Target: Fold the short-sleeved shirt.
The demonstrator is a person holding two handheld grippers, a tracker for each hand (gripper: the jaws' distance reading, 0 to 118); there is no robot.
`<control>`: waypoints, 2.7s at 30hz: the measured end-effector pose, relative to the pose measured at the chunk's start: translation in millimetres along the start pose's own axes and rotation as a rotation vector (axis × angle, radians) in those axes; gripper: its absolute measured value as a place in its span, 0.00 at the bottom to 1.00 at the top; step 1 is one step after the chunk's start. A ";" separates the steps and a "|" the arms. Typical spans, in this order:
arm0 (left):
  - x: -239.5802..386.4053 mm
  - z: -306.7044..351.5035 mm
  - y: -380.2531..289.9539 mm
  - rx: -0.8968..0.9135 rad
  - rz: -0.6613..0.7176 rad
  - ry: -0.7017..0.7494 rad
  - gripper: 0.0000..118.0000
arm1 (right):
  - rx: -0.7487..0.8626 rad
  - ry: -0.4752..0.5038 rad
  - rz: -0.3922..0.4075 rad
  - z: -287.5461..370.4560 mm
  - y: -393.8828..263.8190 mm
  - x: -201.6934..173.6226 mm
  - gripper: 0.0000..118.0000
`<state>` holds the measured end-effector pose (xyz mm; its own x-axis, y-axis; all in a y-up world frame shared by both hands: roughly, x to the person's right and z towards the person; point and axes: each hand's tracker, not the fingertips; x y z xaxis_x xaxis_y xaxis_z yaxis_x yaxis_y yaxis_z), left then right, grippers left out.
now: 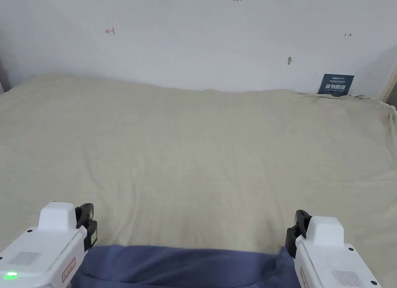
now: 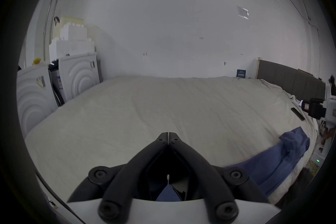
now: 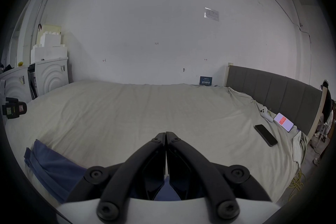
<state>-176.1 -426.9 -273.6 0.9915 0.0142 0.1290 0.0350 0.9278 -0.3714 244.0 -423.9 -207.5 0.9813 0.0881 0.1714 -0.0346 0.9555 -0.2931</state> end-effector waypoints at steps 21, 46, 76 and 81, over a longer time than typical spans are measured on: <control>-100.3 -65.7 -48.9 -0.685 0.376 -0.430 0.51 | -0.047 0.034 0.021 1.5 -5.4 -7.7 0.00; -97.9 -53.8 -28.6 -0.633 0.292 -0.362 0.00 | -0.062 0.070 0.015 -1.6 -12.4 -18.7 0.00; -174.9 28.5 28.5 -0.611 0.174 -0.113 0.00 | -0.062 0.107 0.014 -14.8 -11.5 -30.6 0.00; -158.8 41.5 39.7 -0.603 0.247 -0.198 0.00 | -0.063 0.120 0.024 -14.8 -11.1 -34.3 0.00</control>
<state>-337.4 -376.9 -270.6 0.9399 0.3200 0.1193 -0.0689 0.5198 -0.8515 213.5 -441.7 -224.1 0.9960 0.0732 0.0508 -0.0505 0.9335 -0.3550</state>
